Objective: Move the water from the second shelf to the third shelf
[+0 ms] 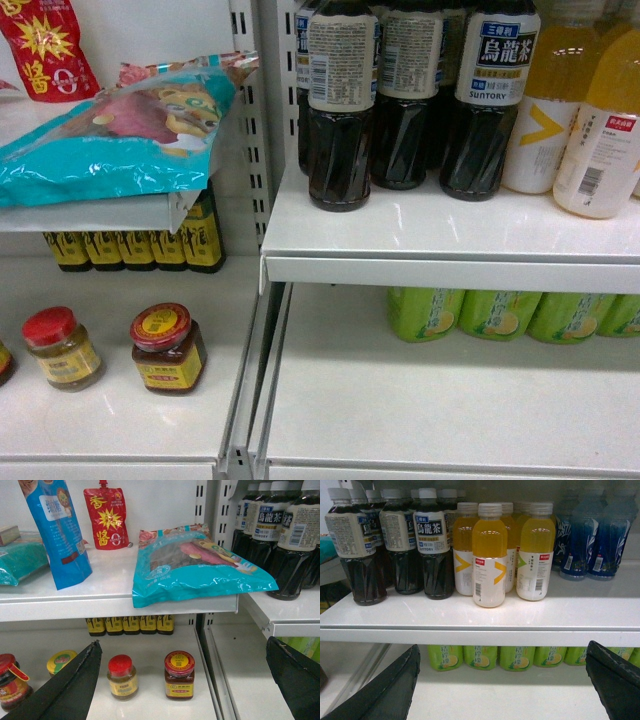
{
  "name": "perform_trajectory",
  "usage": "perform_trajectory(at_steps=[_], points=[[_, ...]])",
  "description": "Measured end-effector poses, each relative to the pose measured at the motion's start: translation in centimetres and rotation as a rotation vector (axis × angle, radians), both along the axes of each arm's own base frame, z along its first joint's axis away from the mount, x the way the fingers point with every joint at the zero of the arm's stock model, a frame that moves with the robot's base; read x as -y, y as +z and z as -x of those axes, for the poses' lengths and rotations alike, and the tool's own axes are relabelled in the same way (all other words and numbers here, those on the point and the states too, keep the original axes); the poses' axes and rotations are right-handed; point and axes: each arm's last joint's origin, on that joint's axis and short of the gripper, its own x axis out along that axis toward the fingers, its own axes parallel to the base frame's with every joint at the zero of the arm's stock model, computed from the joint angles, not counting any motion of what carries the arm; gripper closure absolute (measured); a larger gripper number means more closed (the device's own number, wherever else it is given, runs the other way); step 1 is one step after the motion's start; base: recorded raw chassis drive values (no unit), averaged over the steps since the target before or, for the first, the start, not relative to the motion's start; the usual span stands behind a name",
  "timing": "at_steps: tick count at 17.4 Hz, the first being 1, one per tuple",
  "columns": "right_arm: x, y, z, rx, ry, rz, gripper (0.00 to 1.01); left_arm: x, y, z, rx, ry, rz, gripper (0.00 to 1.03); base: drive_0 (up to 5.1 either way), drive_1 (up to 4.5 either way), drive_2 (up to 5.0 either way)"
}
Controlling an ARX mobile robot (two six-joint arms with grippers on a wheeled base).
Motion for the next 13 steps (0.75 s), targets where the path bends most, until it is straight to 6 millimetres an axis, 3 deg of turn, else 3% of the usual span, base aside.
perform_trajectory(at_steps=[13], points=[[0.00,0.00,0.00,0.000,0.000,0.000,0.03,0.00,0.00,0.00,0.000,0.000,0.000,0.05,0.0,0.00,0.0]])
